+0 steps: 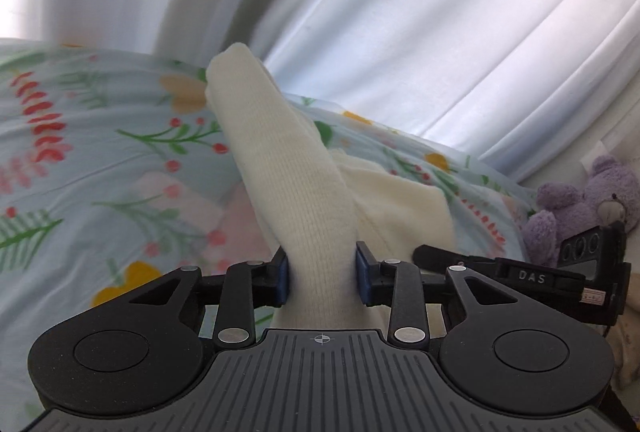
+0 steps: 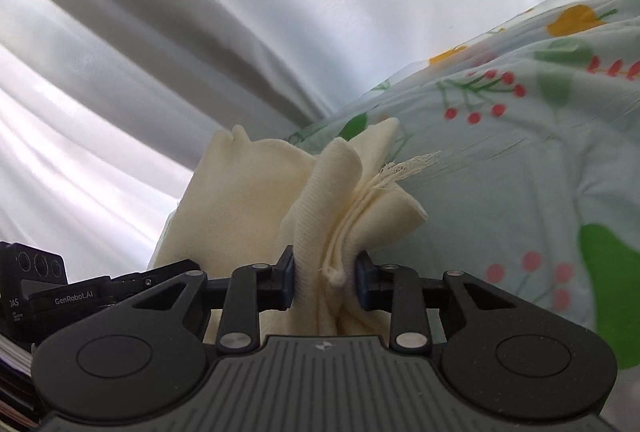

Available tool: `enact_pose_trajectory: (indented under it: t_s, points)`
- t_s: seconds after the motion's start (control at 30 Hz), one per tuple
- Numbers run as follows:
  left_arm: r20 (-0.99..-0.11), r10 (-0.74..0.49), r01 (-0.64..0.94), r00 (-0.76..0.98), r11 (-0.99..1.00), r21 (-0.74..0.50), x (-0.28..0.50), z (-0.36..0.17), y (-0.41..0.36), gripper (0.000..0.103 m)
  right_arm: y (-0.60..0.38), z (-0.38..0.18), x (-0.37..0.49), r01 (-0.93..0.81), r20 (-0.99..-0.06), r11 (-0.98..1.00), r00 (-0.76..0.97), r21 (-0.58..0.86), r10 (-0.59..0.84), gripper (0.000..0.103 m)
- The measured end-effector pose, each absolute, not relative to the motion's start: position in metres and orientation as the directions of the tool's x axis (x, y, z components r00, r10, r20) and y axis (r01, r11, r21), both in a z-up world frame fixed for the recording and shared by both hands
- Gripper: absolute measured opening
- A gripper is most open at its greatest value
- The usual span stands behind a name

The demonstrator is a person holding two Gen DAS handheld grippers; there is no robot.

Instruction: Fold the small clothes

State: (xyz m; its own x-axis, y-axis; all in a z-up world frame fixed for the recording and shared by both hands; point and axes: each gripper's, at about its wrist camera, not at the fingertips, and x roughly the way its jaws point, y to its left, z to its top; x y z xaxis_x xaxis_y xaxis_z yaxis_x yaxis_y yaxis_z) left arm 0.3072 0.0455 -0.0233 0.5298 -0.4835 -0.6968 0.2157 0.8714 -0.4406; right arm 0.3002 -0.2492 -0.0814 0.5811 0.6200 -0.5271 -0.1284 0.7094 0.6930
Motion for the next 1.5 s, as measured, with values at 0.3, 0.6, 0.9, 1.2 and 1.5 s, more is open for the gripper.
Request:
enact_pose_trajectory:
  t_s: [0.3,0.6,0.9,1.2,1.5]
  points:
    - [-0.74,-0.371,0.106,0.561,0.919,-0.38,0.253,-0.043,0.089,0.039,-0.234,-0.063,0.253,-0.062,-0.624,0.845,0.646,0.532,0.44,0.049]
    - [-0.738,-0.443,0.169,0.509,0.892,-0.419,0.204,-0.05,0.077,0.043,-0.222,-0.073,0.209,-0.106,-0.637,0.812,0.565,0.574,0.524,0.049]
    - [-0.769,-0.386,0.201,0.509,0.922,-0.33,0.197,-0.059,0.065,0.048,-0.2,-0.072,0.205,-0.148,-0.687,0.886,0.579,0.44,0.438,0.012]
    - [-0.791,-0.322,0.076,0.521,0.94,-0.332,0.205,-0.06,0.092,0.046,-0.226,-0.081,0.195,-0.052,-0.703,0.904,0.61,0.425,0.365,0.02]
    - [-0.746,-0.182,-0.059,0.641,0.957,-0.284,0.235,-0.032,0.099,0.05,-0.199,-0.027,0.223,-0.191,-0.611,0.955,0.736,0.225,0.291,0.03]
